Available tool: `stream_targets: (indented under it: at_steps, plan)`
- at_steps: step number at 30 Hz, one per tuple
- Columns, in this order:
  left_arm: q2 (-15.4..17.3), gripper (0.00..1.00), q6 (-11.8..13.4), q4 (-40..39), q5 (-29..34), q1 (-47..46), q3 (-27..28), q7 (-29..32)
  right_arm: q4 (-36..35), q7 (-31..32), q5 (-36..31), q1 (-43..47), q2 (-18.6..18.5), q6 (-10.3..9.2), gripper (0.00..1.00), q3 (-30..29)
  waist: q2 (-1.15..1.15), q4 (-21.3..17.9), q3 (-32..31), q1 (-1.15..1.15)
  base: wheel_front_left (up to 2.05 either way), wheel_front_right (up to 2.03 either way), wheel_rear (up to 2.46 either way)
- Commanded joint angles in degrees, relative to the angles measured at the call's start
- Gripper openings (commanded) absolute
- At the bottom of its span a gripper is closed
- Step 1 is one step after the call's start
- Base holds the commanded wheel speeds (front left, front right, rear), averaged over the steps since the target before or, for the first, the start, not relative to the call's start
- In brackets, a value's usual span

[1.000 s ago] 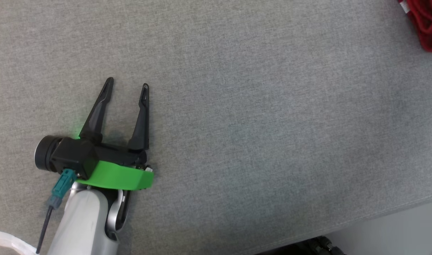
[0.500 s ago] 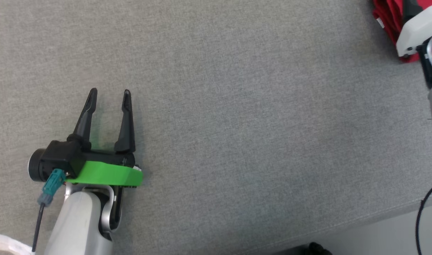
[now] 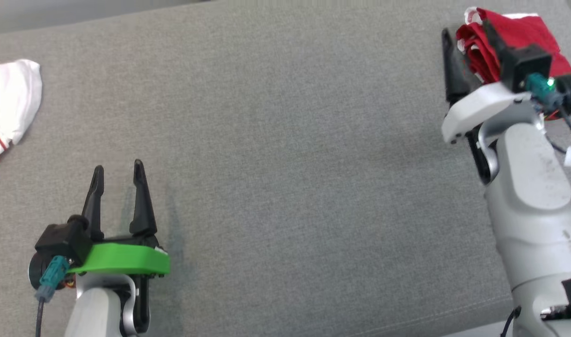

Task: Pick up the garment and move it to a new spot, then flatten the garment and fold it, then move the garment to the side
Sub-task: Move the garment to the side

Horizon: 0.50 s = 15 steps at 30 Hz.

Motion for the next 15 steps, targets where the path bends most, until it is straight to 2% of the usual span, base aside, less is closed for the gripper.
stream_targets:
  at_steps: [1,5,10,15]
  plan:
    - [-0.13,1.0,-0.37,0.31,-0.19,1.69,0.88,-0.17,-1.24,-0.12,0.48,3.07,0.4,-0.08,1.0,-0.17,0.0,1.92,-4.81,0.0,0.0,0.0,0.0]
    - [-0.99,1.0,-0.81,0.85,0.31,4.77,2.28,-0.16,-5.54,-0.13,1.6,10.41,1.68,-0.08,1.0,-0.1,0.0,2.6,-7.27,0.0,0.0,0.0,0.0]
    - [-1.42,1.0,-1.19,1.55,0.35,7.94,3.39,-0.18,-10.38,-0.12,9.19,19.54,1.76,-0.08,1.0,3.62,0.0,3.23,-9.35,0.0,0.0,0.0,0.0]
    - [-1.7,1.0,-1.53,1.99,0.2,11.1,3.44,-0.18,-15.47,-0.12,13.1,27.96,1.77,-0.08,1.0,6.25,0.0,3.66,-11.57,0.0,0.0,0.0,0.0]
